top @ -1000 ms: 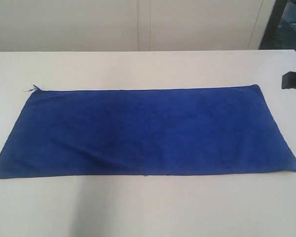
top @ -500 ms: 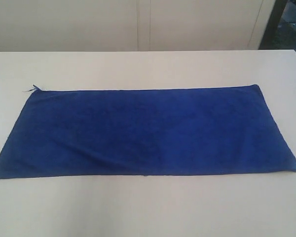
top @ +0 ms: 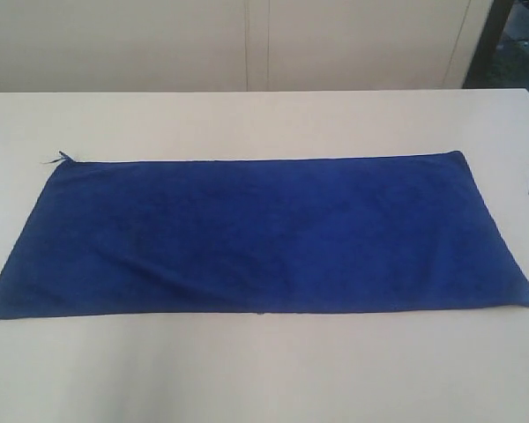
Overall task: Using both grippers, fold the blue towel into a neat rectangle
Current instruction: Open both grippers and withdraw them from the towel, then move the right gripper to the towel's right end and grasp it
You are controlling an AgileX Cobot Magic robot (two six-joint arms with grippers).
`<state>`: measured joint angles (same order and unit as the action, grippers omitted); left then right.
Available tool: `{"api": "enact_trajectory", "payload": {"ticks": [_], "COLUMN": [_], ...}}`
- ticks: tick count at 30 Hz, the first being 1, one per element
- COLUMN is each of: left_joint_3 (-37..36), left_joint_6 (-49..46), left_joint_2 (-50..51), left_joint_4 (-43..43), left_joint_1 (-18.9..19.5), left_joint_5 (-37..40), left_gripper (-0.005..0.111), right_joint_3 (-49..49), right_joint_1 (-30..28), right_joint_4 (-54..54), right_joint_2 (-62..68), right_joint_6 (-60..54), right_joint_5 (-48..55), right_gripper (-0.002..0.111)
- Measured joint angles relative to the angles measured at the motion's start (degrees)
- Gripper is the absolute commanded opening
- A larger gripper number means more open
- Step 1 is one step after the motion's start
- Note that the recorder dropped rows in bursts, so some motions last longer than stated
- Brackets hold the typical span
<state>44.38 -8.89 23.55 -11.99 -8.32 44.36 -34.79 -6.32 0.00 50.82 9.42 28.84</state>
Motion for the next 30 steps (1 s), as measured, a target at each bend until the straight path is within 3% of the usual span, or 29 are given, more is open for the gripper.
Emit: {"api": "enact_trajectory", "payload": {"ticks": [6, 16, 25, 30], "left_joint_3": [0.0, 0.0, 0.0, 0.0], "left_joint_6": [0.0, 0.0, 0.0, 0.0], "left_joint_2": [0.0, 0.0, 0.0, 0.0], "left_joint_4": [0.2, 0.2, 0.2, 0.2], "left_joint_1": [0.0, 0.0, 0.0, 0.0], "left_joint_5": [0.0, 0.0, 0.0, 0.0], "left_gripper": [0.0, 0.0, 0.0, 0.0], "right_joint_3": [-3.1, -20.5, -30.8, -34.6], "right_joint_1": [0.0, 0.0, -4.0, -6.6], "right_joint_4": [0.0, 0.6, 1.6, 6.5], "right_joint_2": [10.8, 33.8, 46.8, 52.6], "right_joint_6": [-0.3, -3.5, -8.1, -17.2], "right_joint_5": [1.0, 8.2, 10.8, 11.1], "right_gripper": [0.0, 0.0, 0.0, 0.009]}}
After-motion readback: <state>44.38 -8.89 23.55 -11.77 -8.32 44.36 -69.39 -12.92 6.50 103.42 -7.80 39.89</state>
